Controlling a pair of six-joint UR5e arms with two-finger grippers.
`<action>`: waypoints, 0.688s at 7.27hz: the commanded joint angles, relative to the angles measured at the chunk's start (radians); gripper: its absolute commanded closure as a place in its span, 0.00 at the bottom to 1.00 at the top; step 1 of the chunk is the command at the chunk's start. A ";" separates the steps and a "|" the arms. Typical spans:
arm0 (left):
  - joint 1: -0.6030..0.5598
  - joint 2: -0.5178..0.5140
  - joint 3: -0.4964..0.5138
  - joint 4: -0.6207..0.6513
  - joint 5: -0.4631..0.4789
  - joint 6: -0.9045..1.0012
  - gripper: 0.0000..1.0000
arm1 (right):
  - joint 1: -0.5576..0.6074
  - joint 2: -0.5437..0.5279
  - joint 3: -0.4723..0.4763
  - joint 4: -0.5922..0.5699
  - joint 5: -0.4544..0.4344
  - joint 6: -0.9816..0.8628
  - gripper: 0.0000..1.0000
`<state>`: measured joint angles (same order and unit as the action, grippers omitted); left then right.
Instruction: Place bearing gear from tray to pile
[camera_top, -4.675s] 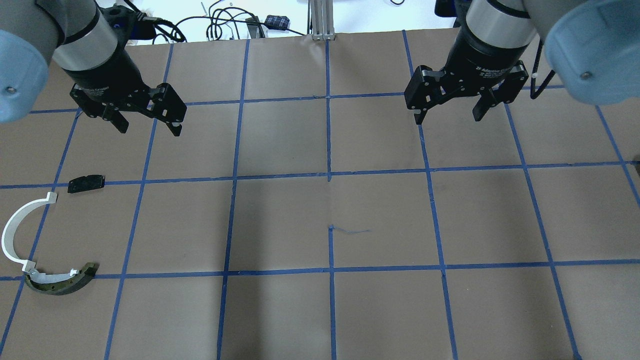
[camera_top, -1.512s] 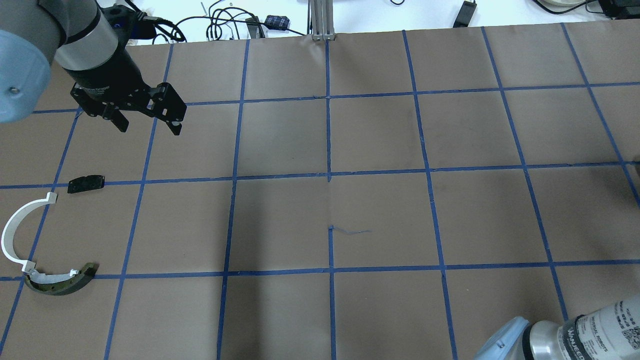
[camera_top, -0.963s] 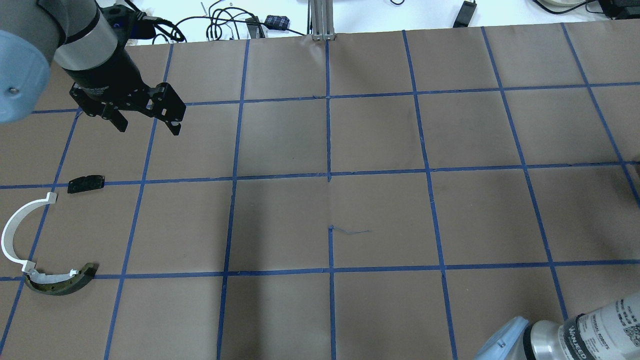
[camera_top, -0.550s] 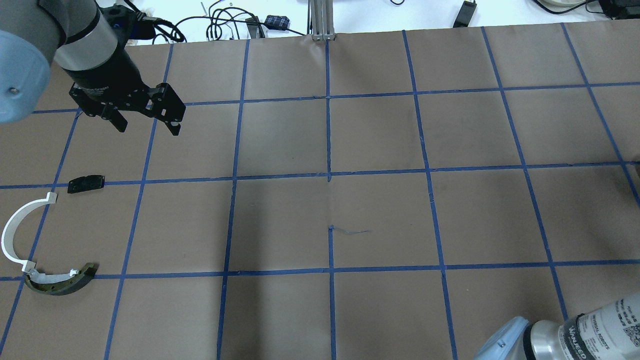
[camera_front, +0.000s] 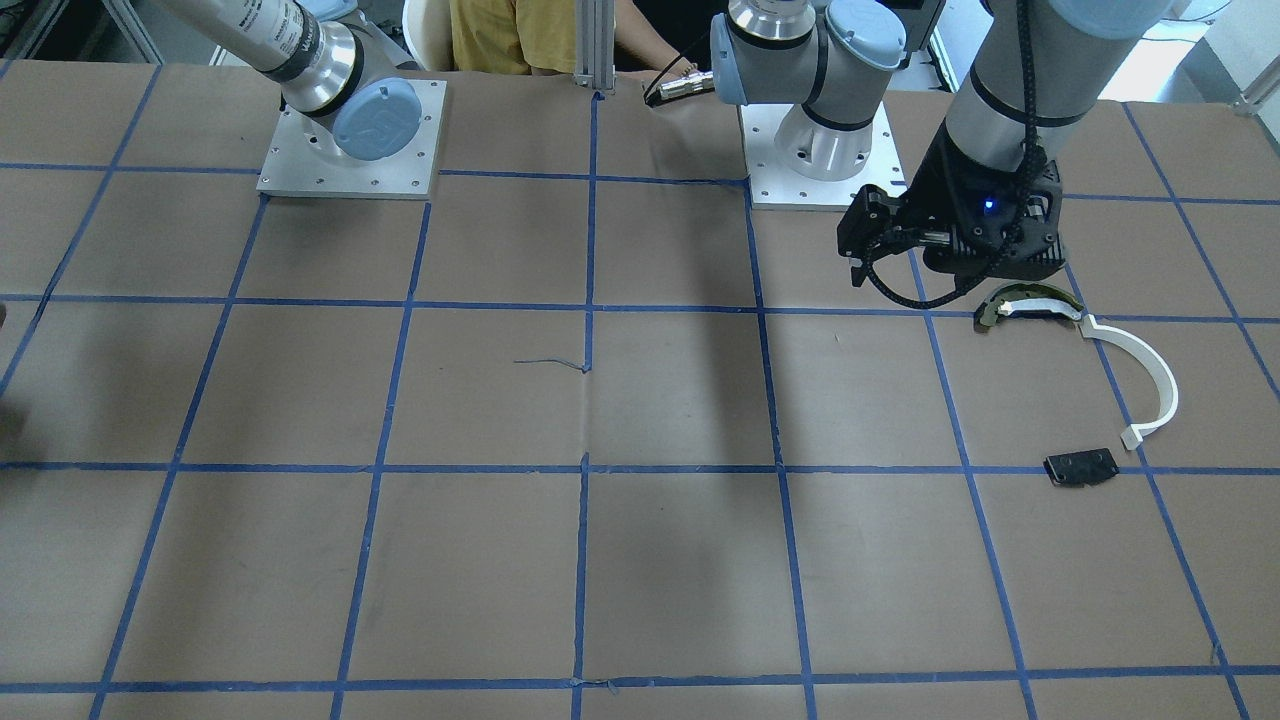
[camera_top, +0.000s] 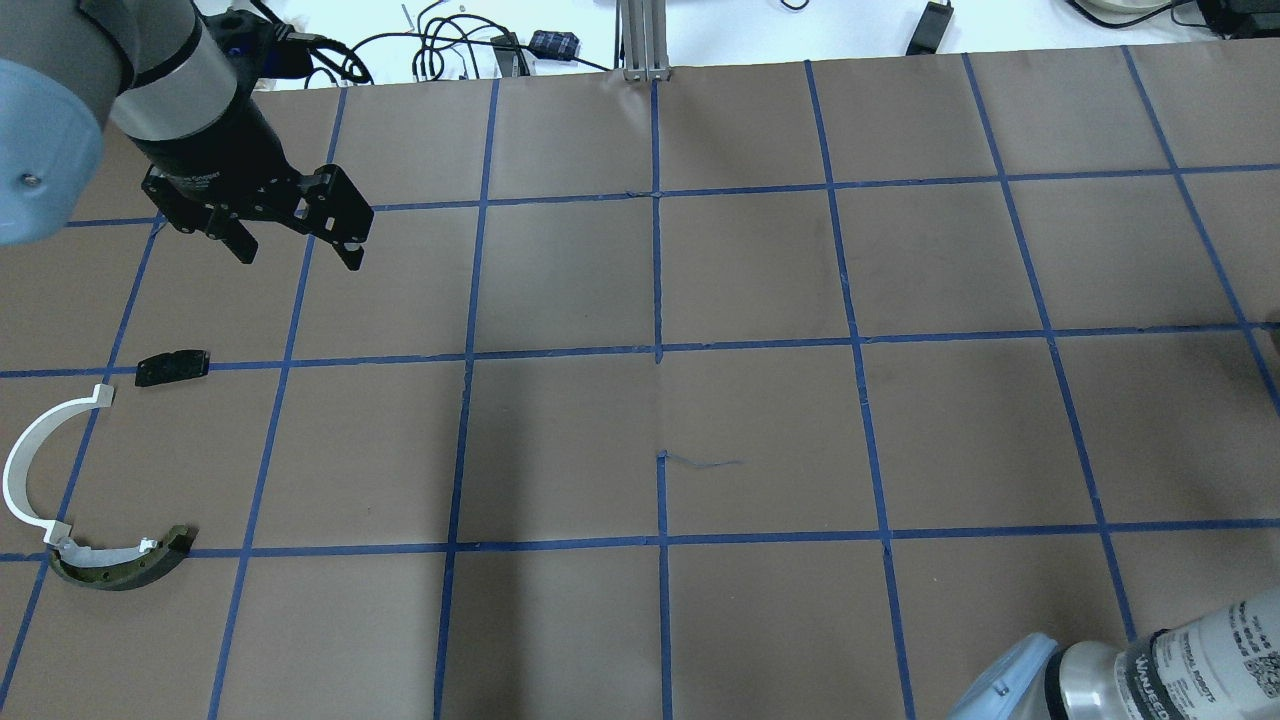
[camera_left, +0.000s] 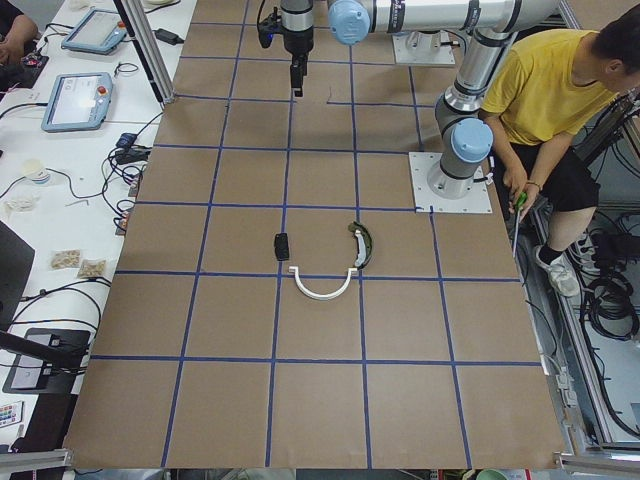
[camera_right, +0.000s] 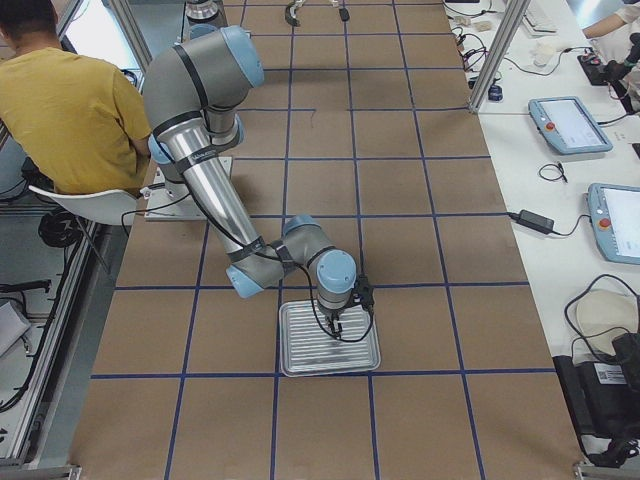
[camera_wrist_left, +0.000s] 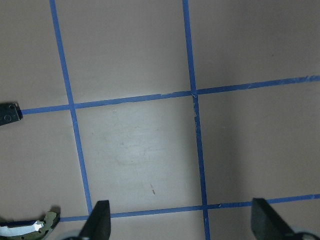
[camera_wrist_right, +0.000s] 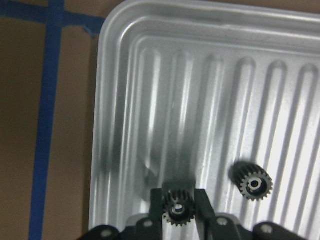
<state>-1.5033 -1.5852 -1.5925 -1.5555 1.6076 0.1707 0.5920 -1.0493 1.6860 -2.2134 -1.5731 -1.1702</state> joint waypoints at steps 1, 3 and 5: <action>0.000 0.001 0.000 0.000 0.005 0.000 0.00 | 0.029 -0.096 0.014 0.094 0.053 0.054 0.78; 0.000 0.001 0.000 0.000 0.005 0.000 0.00 | 0.209 -0.196 0.052 0.143 0.064 0.226 0.78; 0.000 0.001 0.000 0.000 0.006 0.001 0.00 | 0.502 -0.312 0.143 0.146 0.056 0.599 0.78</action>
<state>-1.5033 -1.5846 -1.5922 -1.5554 1.6133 0.1714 0.9103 -1.2903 1.7715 -2.0704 -1.5123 -0.8003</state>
